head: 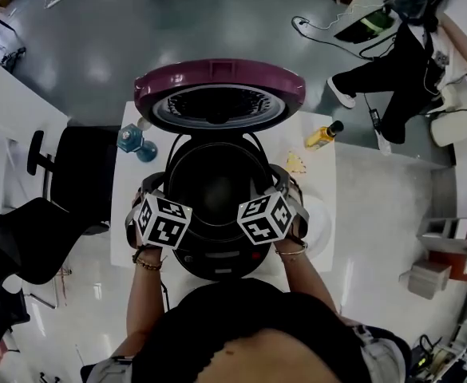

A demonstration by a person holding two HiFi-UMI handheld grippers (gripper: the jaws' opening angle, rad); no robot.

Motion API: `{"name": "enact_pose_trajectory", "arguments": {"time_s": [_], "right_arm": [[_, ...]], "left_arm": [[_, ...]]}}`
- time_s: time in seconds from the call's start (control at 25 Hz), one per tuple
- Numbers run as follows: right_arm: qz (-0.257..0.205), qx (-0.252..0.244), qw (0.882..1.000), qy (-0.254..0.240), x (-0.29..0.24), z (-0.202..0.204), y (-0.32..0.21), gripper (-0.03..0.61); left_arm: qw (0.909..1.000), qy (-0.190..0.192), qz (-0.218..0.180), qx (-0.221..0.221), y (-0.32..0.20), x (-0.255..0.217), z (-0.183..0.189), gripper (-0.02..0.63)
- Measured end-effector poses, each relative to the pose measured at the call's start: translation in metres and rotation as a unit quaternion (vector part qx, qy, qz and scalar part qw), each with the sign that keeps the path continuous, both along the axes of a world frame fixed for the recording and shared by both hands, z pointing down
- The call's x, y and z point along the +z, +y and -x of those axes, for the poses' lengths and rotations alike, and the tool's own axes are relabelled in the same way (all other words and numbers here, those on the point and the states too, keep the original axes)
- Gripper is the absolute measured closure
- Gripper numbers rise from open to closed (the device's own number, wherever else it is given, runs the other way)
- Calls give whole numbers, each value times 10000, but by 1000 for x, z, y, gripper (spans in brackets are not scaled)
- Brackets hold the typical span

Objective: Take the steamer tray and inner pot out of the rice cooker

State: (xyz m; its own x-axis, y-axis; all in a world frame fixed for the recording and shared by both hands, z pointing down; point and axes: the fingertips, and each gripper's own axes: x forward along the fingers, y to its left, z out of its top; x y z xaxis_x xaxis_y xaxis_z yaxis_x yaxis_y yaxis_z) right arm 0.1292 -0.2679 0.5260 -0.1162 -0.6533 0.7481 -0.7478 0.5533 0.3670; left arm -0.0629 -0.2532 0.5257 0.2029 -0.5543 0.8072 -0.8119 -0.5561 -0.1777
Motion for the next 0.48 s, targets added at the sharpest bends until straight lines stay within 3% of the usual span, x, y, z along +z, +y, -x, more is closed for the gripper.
{"name": "enact_pose_trajectory", "arguments": {"time_s": [0.2,0.48], "right_arm": [[-444,-26,9977,-513,-26,8,1,486],[-740,263,9824,-1693,-49,10,1,517]], "left_arm": [[9999,-137,-60,-2,2,-5,3,463],[9994,262,-169,-147,5,-18,3,517]]}}
